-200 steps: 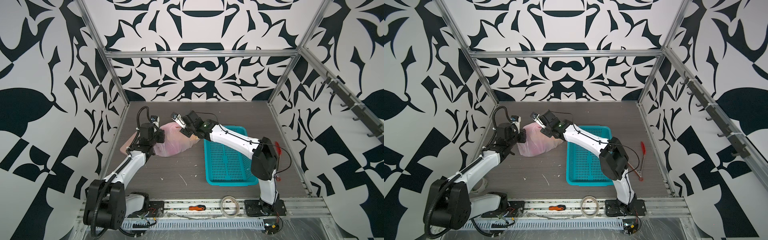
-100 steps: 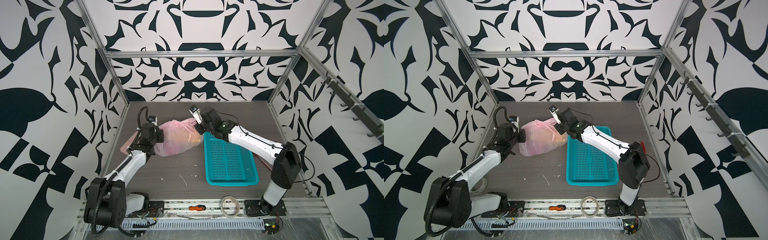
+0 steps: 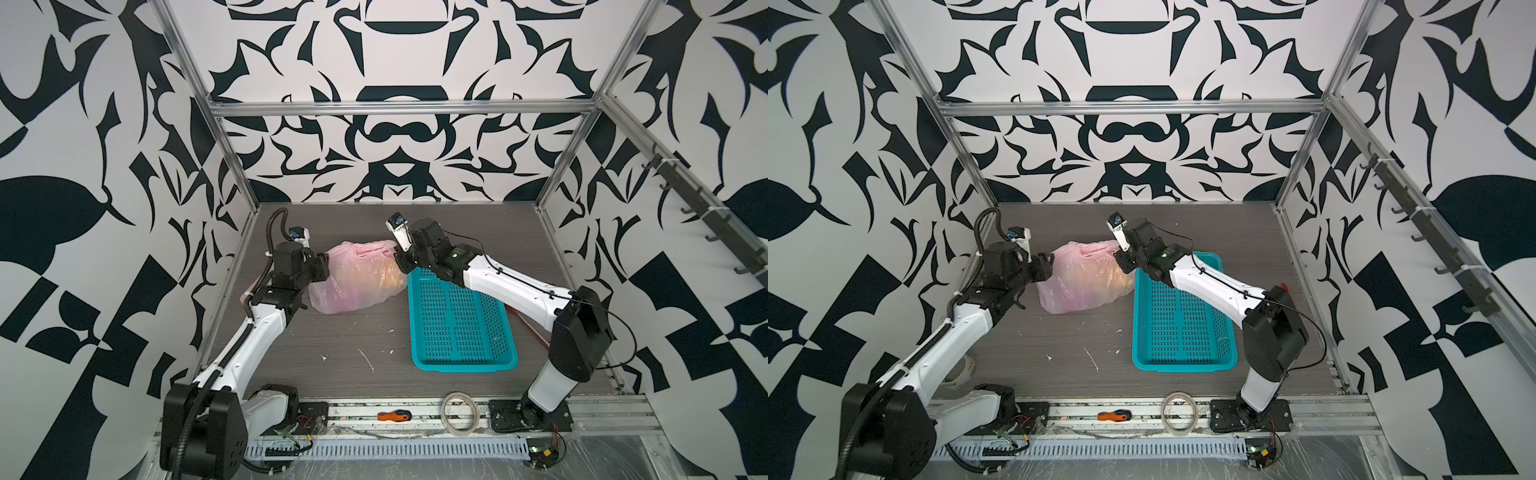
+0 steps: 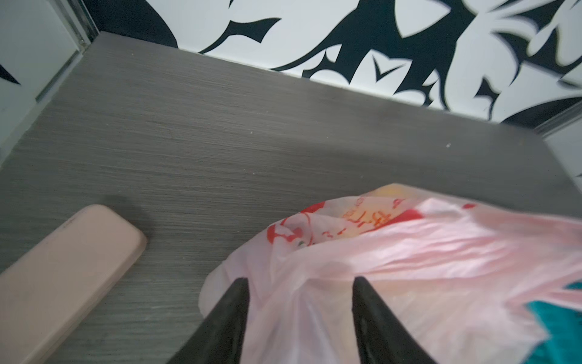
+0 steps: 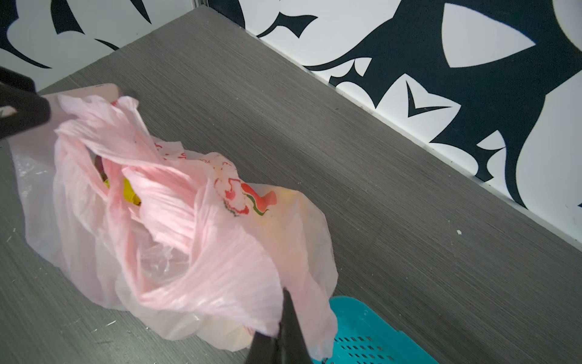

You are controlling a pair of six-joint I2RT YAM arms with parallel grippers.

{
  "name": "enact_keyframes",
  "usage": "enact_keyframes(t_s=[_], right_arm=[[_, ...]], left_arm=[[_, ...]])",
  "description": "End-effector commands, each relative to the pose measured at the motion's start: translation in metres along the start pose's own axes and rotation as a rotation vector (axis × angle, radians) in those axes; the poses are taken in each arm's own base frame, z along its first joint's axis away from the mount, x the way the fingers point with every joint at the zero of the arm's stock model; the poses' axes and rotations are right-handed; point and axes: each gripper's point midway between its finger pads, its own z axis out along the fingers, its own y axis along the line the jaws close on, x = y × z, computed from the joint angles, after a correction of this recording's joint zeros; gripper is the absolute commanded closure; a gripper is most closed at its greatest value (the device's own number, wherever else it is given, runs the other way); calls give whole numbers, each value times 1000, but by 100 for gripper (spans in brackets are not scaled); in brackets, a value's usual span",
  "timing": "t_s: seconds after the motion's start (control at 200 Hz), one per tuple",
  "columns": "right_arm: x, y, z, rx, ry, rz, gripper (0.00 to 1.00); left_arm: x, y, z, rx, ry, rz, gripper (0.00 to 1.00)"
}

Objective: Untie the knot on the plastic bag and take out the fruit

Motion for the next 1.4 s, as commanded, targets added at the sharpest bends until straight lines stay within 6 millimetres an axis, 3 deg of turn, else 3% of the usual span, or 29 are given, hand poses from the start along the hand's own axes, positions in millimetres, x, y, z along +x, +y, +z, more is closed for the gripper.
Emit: enact_keyframes(t_s=[0.0,0.12,0.255,0.275,0.51,0.955,1.085,1.395], right_arm=[[-26,1,-22,-16,-92,22,100],[-25,1,-25,-18,-98,24,100],[-24,1,-25,-20,-97,23,100],[-25,1,-25,-20,-98,23,100],[-24,1,-24,-24,-98,26,100],[-25,2,-24,-29,-99,24,100],[-24,3,-24,-35,-98,23,100],[-22,0,-25,-18,-98,30,100]], left_arm=[[-8,-14,-15,55,36,-21,27],[-15,-29,-19,83,75,35,17],[-19,-53,-15,96,145,164,16],[-19,-57,-14,97,155,187,12],[-20,-86,-1,63,236,414,11],[-12,-78,11,-65,337,608,12],[-17,-75,24,-101,321,621,14],[-40,-76,48,-166,204,588,42]])
